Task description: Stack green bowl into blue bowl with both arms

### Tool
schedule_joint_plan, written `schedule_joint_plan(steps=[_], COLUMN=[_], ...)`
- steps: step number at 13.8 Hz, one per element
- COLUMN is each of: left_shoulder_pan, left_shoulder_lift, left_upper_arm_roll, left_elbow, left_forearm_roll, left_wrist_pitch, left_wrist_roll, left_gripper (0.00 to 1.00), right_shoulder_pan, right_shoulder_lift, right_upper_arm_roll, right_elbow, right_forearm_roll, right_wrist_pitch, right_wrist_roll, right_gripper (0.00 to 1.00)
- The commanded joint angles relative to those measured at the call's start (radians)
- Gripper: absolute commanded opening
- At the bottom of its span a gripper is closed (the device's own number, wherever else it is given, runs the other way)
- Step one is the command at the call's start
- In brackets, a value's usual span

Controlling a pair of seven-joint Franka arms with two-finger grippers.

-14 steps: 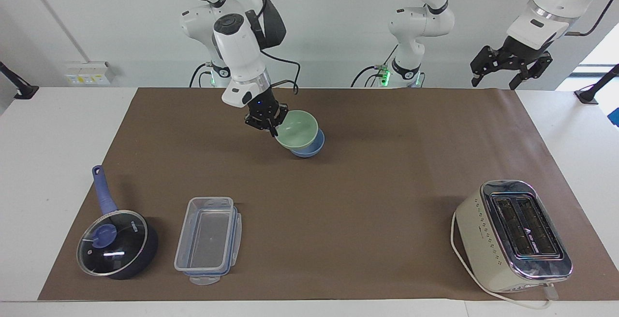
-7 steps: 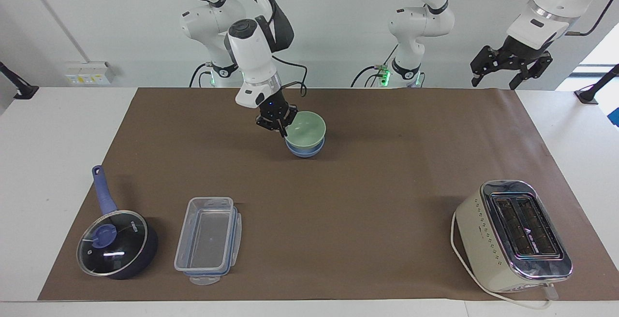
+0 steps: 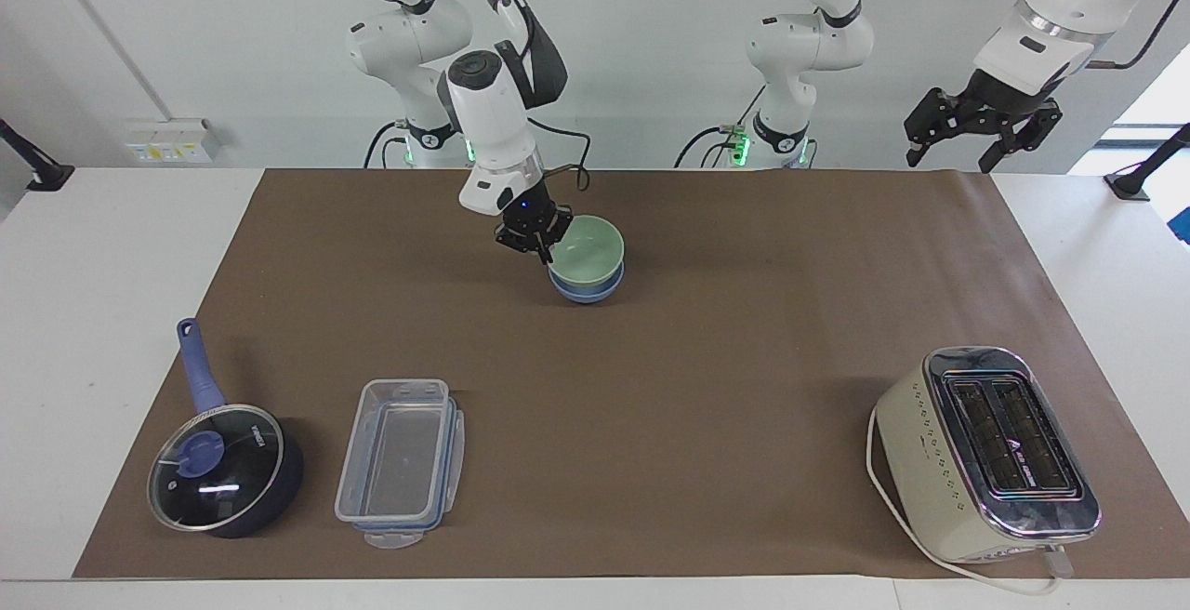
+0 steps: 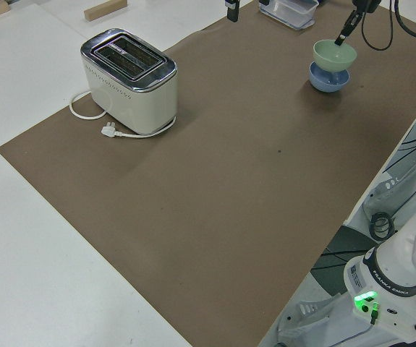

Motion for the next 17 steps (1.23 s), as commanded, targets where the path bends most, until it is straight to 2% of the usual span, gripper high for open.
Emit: schedule_joint_plan(steps=[1, 7, 17], left_shoulder_pan=[0.009, 0.009, -0.002], left_shoulder_lift=[-0.004, -0.004, -0.004], left_upper_arm_roll=[-0.007, -0.009, -0.009], left_elbow=[0.009, 0.009, 0.009], left_forearm_roll=[0.011, 0.011, 0.011], left_wrist_pitch=[-0.011, -0.014, -0.018], left_wrist_roll=[0.012, 0.012, 0.01], left_gripper=[1.0, 1.0, 1.0], right_shoulder_pan=[0.015, 0.012, 0.009], right_shoulder_lift=[0.002, -0.001, 0.044], right_upper_arm_roll=[-0.002, -0.002, -0.002], right_elbow=[-0.022, -0.037, -0.045], right_forearm_roll=[0.012, 0.014, 0.013], right_wrist_pitch=[0.043, 0.048, 0.085], right_wrist_roll=[0.019, 0.015, 0.016], right_gripper=[0.0, 0.0, 0.0])
